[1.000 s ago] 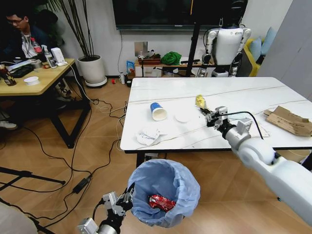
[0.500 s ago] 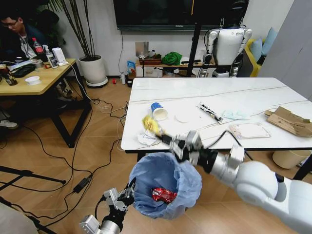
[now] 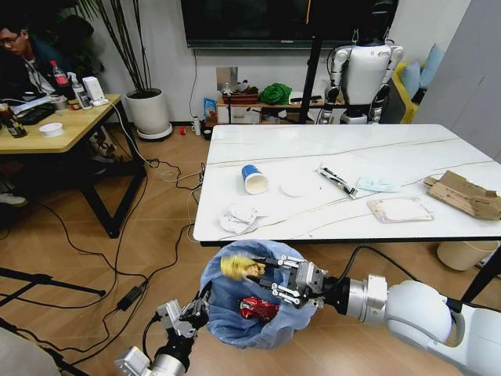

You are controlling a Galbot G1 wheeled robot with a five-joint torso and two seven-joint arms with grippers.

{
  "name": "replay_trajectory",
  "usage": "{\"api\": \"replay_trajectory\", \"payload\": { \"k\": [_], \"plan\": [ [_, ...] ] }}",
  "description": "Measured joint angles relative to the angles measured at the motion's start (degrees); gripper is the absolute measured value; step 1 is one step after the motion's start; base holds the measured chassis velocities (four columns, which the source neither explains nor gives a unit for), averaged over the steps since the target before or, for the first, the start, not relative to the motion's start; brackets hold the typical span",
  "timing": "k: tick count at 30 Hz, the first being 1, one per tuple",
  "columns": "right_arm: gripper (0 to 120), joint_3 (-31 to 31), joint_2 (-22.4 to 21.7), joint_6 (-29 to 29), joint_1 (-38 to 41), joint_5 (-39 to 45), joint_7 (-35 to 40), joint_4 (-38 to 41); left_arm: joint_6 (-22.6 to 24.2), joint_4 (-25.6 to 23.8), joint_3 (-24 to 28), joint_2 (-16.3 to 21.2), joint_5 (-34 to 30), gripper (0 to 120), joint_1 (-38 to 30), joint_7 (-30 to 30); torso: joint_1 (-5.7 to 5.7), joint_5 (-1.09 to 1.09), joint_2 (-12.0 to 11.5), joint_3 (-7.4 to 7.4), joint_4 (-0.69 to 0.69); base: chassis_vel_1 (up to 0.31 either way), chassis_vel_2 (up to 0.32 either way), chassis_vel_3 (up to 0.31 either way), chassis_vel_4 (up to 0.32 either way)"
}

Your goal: Pick up the trash bin and place the trash from the table into it.

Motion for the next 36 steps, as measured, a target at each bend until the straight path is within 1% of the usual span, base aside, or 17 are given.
{"api": "replay_trajectory", "payload": {
  "k": [2, 3, 6, 7, 10, 11, 13, 15, 16, 19, 25, 28, 30, 31, 32, 33, 36],
  "plan": [
    [53, 0.47, 0.02, 0.00, -0.50, -0.24, 0.00, -0.04, 0.01, -0.02, -0.07, -0.05, 0.11, 0, 0.08, 0.00, 0.00, 0.00, 0.00, 0.00, 0.00, 0.000, 0.000, 0.000, 0.000],
    [60, 1.50, -0.03, 0.16, -1.35, -0.62, -0.01, -0.07, 0.05, -0.05, -0.15, -0.17, 0.25, 0, 0.11, 0.00, 0.00, 0.00, 0.00, 0.00, -0.01, 0.000, 0.000, 0.000, 0.000],
    [72, 4.04, 1.48, 0.20, -1.87, 0.36, 0.62, -0.74, 0.08, -0.10, -0.36, -0.61, 0.89, 0, 0.76, 0.10, 0.00, -0.01, 0.00, 0.00, -0.01, 0.000, 0.000, 0.000, 0.000],
    [72, 4.04, 1.48, 0.20, -1.87, 0.36, 0.62, -0.74, 0.08, -0.10, -0.36, -0.61, 0.89, 0, 0.76, 0.10, 0.00, -0.01, 0.00, 0.00, -0.01, 0.000, 0.000, 0.000, 0.000],
    [88, 5.30, 4.54, -0.99, 0.34, 2.53, 2.79, -3.00, -0.06, -0.11, -0.81, -1.51, 2.19, 0, 2.30, 0.53, 0.00, 0.00, 0.00, 0.00, 0.01, 0.000, 0.000, 0.000, 0.000],
    [88, 5.30, 4.54, -0.99, 0.34, 2.53, 2.79, -3.00, -0.06, -0.11, -0.81, -1.51, 2.19, 0, 2.30, 0.53, 0.00, 0.00, 0.00, 0.00, 0.01, 0.000, 0.000, 0.000, 0.000],
    [95, 6.19, 6.00, -2.14, 1.61, 4.38, 4.10, -4.17, -0.09, -0.33, -1.00, -1.88, 2.72, 0, 2.89, 0.68, 0.00, -0.02, 0.00, 0.00, 0.01, 0.000, 0.000, 0.000, 0.000],
    [97, 6.38, 6.26, -2.38, 1.78, 4.78, 4.37, -4.38, -0.09, -0.39, -1.05, -1.94, 2.79, 0, 2.98, 0.70, 0.00, -0.01, 0.00, 0.00, 0.01, 0.000, 0.000, 0.000, 0.000],
    [100, 7.62, 7.83, -3.84, 2.69, 7.09, 6.10, -5.72, -0.09, -0.66, -1.33, -2.12, 2.99, 0, 3.39, 0.77, 0.00, 0.01, 0.00, 0.00, 0.00, 0.000, 0.000, 0.000, 0.000],
    [100, 9.43, 10.61, -6.13, 4.19, 9.94, 9.16, -8.50, -0.09, -0.87, -1.80, -2.30, 3.16, 0, 3.80, 0.80, 0.00, 0.01, 0.00, 0.00, 0.00, 0.000, 0.000, 0.000, 0.000],
    [100, 10.23, 13.23, -9.10, 4.74, 13.22, 13.92, -10.42, 0.01, -0.89, -1.83, -2.18, 3.28, 0, 3.87, 0.81, 0.01, -0.01, 0.00, 0.00, -0.01, 0.000, 0.000, 0.000, 0.000],
    [100, 8.10, 15.79, -9.92, 5.67, 14.16, 16.07, -11.52, 0.05, -1.15, -2.13, -2.14, 3.50, 0, 4.37, 0.82, 0.00, -0.01, 0.00, 0.00, -0.02, 0.000, 0.000, 0.000, 0.000],
    [100, 8.10, 15.79, -9.92, 5.67, 14.16, 16.07, -11.52, 0.05, -1.15, -2.13, -2.14, 3.50, 0, 4.37, 0.82, 0.00, -0.01, 0.00, 0.00, -0.02, 0.000, 0.000, 0.000, 0.000],
    [100, 6.08, 17.62, -10.00, 6.89, 14.08, 16.56, -12.81, 0.05, -1.60, -2.74, -2.17, 3.74, 0, 5.00, 0.85, 0.00, 0.02, 0.00, 0.00, 0.01, 0.000, 0.000, 0.000, 0.000],
    [100, 4.46, 19.19, -10.02, 8.15, 14.02, 16.76, -14.18, 0.00, -1.95, -3.37, -2.15, 3.85, 0, 5.52, 0.89, 0.00, -0.04, 0.00, 0.00, -0.01, 0.000, 0.000, 0.000, 0.000],
    [100, 4.46, 19.19, -10.02, 8.15, 14.02, 16.76, -14.18, 0.00, -1.95, -3.37, -2.15, 3.85, 0, 5.52, 0.89, 0.00, -0.04, 0.00, 0.00, -0.01, 0.000, 0.000, 0.000, 0.000],
    [100, 0.50, 22.96, -10.04, 12.11, 13.93, 16.83, -17.69, -0.09, -3.04, -4.94, -1.87, 3.95, 0, 6.90, 1.00, 0.00, 0.01, 0.00, 0.00, 0.00, 0.000, 0.000, 0.000, 0.000]
  ]
}}
